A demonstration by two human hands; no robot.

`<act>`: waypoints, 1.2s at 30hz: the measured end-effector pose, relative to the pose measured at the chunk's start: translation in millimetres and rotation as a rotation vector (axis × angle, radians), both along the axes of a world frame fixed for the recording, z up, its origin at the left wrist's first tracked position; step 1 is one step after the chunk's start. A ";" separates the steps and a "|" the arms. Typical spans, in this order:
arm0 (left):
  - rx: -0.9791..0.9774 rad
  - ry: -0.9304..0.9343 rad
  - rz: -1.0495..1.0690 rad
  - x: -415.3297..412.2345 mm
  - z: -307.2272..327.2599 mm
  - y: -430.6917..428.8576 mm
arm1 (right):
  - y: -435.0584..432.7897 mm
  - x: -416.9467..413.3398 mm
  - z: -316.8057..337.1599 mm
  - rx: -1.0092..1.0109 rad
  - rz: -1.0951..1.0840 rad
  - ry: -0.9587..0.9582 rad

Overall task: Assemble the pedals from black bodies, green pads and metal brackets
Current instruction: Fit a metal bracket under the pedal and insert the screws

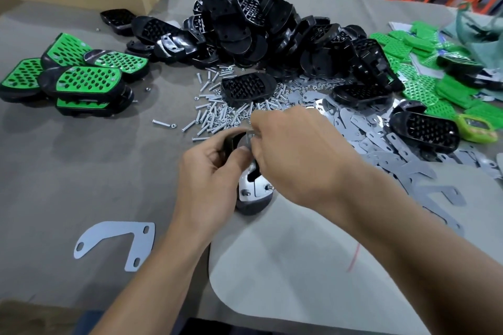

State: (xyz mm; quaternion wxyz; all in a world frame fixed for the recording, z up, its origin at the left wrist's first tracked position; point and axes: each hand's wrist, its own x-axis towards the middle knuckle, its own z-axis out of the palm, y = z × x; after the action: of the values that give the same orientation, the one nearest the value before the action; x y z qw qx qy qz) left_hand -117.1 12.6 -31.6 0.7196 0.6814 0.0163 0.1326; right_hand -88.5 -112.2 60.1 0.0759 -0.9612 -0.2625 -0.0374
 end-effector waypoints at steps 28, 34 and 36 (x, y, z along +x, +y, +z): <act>0.578 -0.393 0.304 -14.3 -0.8 -5.9 | -8.7 -9.5 -5.3 1.085 -0.461 0.600; 0.521 -0.439 0.194 -11.5 -8.0 -2.8 | -16.9 -10.1 -20.8 1.402 -0.438 0.942; 0.487 -0.355 0.205 -12.5 -8.0 -4.1 | -15.9 -14.0 -23.4 1.310 -0.388 0.763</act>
State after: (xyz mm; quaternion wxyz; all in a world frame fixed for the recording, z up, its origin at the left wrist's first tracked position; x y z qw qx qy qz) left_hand -129.7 8.5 -39.6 0.5097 0.7947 -0.0734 0.3213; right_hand -102.5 -128.1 36.7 0.7047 -0.6958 0.0302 0.1358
